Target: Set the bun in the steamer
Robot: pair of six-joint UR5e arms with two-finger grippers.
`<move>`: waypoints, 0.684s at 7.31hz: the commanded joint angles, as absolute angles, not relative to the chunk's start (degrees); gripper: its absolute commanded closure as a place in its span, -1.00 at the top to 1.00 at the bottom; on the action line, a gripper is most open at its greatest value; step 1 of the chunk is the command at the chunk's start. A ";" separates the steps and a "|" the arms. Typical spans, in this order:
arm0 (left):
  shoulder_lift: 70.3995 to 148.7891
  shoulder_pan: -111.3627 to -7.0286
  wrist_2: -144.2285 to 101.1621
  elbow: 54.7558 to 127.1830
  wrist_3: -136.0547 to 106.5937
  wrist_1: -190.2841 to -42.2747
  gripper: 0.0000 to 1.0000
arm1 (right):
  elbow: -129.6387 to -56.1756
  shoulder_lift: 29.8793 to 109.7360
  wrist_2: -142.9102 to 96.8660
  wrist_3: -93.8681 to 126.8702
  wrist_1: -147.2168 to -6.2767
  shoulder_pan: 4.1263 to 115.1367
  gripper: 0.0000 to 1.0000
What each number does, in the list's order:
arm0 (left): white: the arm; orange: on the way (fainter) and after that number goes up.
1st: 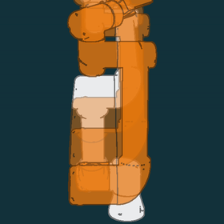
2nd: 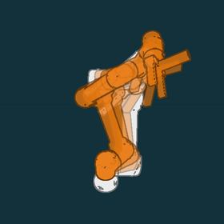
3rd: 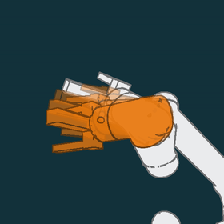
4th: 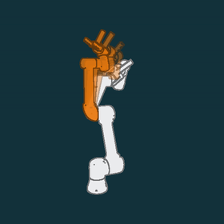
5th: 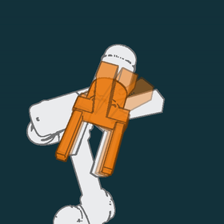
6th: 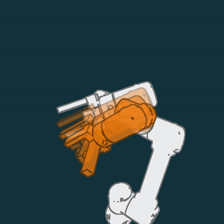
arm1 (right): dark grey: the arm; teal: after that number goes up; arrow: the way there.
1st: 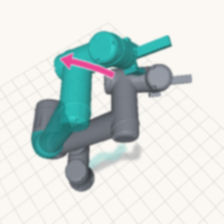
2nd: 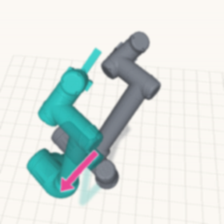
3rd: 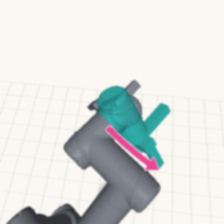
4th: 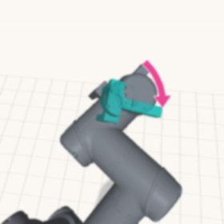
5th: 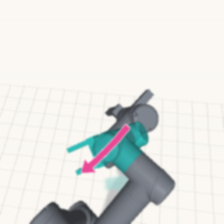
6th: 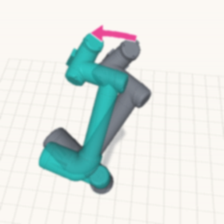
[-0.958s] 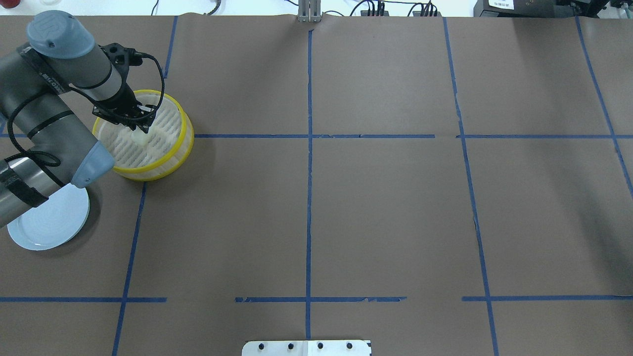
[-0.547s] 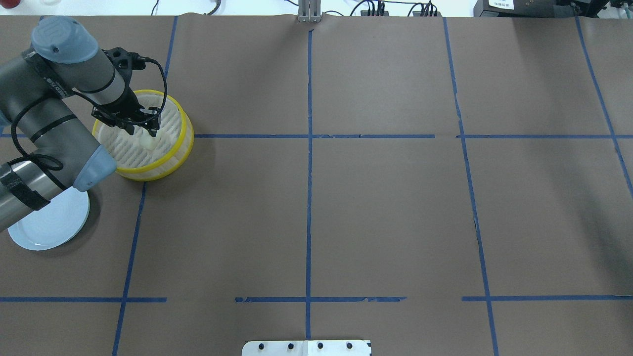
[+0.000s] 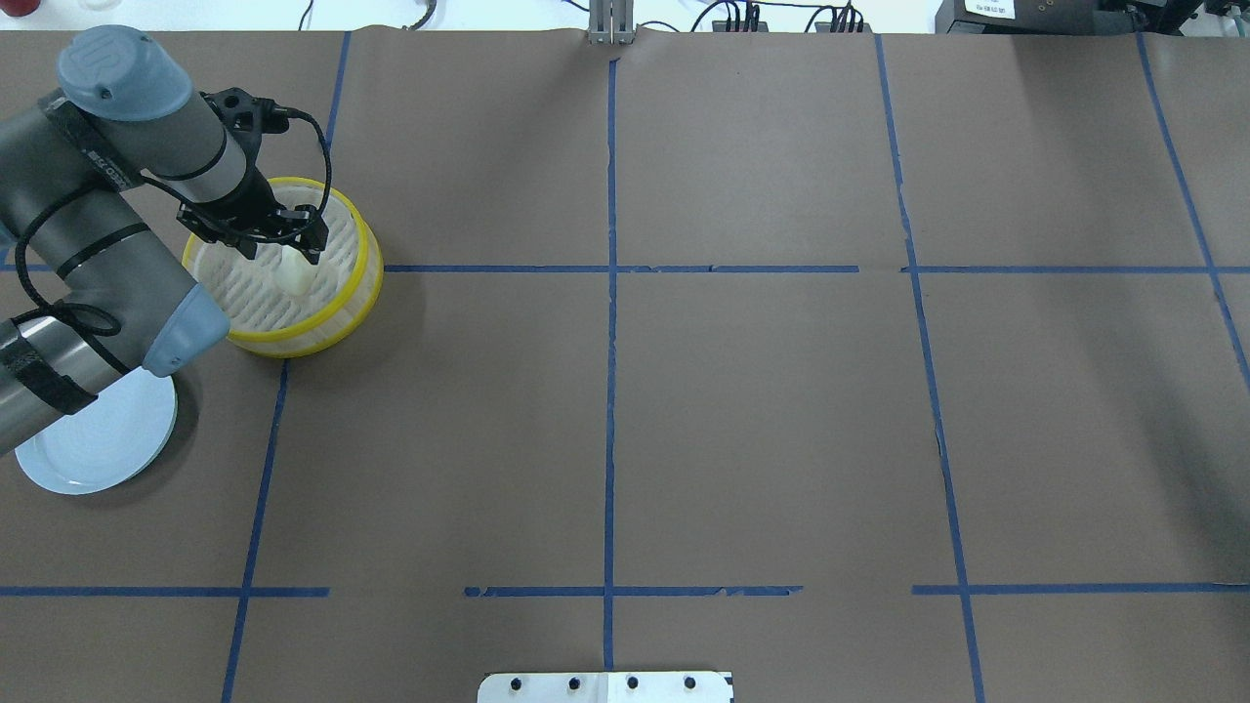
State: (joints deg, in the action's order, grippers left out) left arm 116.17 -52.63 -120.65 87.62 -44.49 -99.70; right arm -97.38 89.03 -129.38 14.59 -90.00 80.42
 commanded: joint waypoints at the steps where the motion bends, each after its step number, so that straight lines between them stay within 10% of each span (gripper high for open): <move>1: 115.49 -55.88 -120.93 92.62 -44.65 -99.23 1.00 | -97.38 89.03 -129.37 14.59 -90.00 80.42 1.00; 5: 107.49 -68.34 -122.17 110.20 -36.20 -87.41 1.00 | -97.38 89.03 -129.37 14.59 -90.00 80.42 1.00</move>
